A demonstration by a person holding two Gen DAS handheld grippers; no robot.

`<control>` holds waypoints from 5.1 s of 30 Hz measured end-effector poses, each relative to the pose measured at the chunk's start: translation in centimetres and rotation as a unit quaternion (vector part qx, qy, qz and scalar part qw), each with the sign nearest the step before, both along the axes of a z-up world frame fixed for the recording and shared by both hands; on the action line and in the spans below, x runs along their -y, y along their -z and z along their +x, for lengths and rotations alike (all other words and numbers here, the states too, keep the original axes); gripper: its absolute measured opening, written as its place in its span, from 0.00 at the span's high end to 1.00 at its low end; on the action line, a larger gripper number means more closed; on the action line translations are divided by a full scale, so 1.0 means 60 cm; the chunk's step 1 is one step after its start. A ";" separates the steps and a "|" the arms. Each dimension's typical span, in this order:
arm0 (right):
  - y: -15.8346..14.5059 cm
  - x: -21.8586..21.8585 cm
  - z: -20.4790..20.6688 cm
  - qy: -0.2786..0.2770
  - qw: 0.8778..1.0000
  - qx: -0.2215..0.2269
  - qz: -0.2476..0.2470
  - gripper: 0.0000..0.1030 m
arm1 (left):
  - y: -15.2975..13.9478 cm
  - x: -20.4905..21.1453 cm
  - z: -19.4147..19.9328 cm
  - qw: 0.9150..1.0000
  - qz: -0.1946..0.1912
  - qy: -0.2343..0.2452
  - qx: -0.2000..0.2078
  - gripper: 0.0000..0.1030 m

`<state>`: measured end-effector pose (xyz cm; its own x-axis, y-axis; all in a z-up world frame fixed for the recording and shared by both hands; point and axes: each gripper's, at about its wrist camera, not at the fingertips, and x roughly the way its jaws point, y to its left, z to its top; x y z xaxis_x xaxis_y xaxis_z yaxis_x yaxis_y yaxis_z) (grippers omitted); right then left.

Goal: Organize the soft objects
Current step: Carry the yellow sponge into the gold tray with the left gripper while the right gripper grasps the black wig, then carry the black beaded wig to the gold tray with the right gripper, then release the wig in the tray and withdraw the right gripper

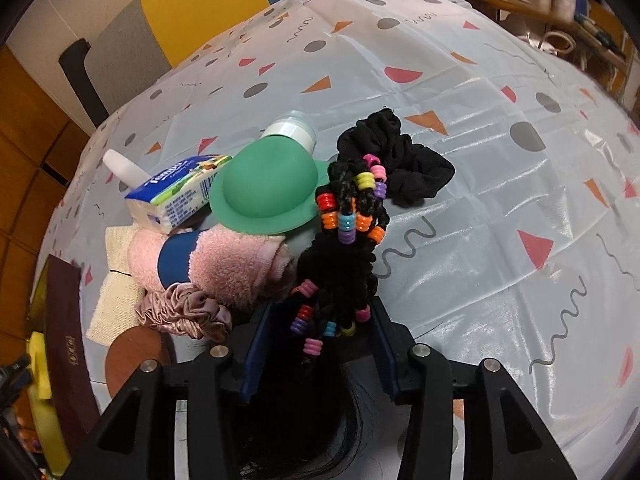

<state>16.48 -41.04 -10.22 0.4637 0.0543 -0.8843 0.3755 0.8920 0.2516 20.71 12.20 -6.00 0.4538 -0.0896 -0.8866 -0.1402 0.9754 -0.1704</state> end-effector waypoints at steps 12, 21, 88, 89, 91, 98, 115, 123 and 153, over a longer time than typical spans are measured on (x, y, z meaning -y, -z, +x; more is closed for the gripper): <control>0.001 -0.030 0.004 -0.054 0.996 -0.008 -0.068 0.54 | -0.089 0.069 -0.180 0.991 0.029 0.061 0.112 0.17; -0.009 -0.015 -0.043 -0.054 0.996 -0.010 -0.067 0.77 | -0.088 0.131 -0.266 0.987 0.004 0.104 0.125 0.18; -0.124 -0.601 0.000 -0.414 0.907 0.077 -0.006 0.79 | -0.076 0.058 -0.306 0.992 0.021 0.039 0.117 0.24; -0.119 -0.615 0.009 -0.417 0.906 0.072 -0.013 0.79 | -0.076 0.055 -0.306 0.992 0.022 0.037 0.117 0.24; -0.105 -0.641 0.028 -0.428 0.902 0.059 -0.025 0.79 | -0.076 0.049 -0.305 0.992 0.024 0.032 0.116 0.24; -0.063 -0.680 0.074 -0.425 0.903 0.027 -0.064 0.76 | -0.075 0.037 -0.299 0.993 0.029 0.023 0.115 0.24; -0.081 -0.663 0.063 -0.401 0.913 0.054 -0.058 0.51 | -0.074 0.043 -0.299 0.993 0.036 0.024 0.111 0.24; -0.129 -0.627 0.029 -0.378 0.918 0.104 -0.055 0.37 | -0.078 0.053 -0.304 0.992 0.042 0.031 0.114 0.24; -0.163 -0.054 -0.149 -0.090 0.977 0.129 -0.146 0.15 | -0.140 0.310 -0.239 0.964 -0.006 0.243 0.104 0.25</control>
